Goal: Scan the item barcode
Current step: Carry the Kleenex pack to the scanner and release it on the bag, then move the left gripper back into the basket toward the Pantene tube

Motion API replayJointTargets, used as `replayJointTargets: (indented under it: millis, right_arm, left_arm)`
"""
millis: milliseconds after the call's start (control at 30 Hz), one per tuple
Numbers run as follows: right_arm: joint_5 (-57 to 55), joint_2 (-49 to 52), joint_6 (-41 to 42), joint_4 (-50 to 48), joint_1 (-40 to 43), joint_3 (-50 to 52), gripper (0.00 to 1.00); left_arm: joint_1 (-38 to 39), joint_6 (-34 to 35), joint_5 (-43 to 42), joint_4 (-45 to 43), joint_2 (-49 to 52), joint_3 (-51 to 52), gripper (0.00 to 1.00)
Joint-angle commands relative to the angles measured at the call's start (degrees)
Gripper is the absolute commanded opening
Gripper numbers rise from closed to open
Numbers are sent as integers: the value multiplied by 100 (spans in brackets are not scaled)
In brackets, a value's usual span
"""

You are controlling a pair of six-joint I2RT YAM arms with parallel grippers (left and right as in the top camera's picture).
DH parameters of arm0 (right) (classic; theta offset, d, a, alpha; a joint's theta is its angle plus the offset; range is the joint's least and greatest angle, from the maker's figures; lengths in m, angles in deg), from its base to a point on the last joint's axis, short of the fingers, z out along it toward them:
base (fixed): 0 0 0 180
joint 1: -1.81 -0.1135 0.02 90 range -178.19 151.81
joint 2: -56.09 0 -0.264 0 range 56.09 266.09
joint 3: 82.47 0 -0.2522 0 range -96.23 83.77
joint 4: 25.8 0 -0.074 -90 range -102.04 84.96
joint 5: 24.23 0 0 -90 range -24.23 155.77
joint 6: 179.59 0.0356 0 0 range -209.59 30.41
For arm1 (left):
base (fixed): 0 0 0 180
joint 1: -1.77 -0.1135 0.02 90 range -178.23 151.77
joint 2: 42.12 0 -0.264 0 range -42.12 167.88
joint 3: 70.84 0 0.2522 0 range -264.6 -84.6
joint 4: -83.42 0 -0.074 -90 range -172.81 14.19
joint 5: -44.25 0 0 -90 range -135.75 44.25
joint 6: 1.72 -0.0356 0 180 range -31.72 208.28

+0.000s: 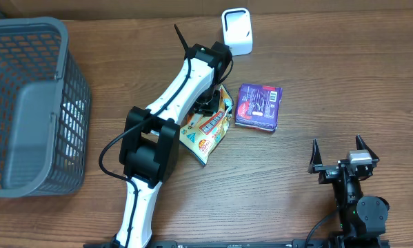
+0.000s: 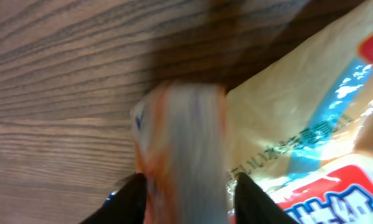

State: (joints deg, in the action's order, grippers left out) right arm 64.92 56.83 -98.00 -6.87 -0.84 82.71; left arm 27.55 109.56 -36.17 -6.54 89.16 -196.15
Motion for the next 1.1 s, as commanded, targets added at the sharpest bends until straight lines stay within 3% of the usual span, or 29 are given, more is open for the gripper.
replayJointTargets:
  millis: [0,333,633,833,967,1067]
  right_arm:
    - [4,-57,-22,-35,9,61,100]
    - [4,-57,-22,-37,9,61,100]
    - [4,-57,-22,-35,9,61,100]
    - [4,-57,-22,-37,9,61,100]
    - [4,-57,-22,-37,9,61,100]
    - [4,-57,-22,-37,9,61,100]
  left_arm:
    - [-9,72,-190,-79,28,7,40]
    - [31,55,-1556,-417,31,9,39]
    - [98,-262,-1602,-442,15,-219,42]
    - [-291,-498,-1602,787,15,-1956,54]
    - [-562,-505,-1604,1480,15,-3445,77]
    - [-804,-505,-1670,1963,13,-4544,84]
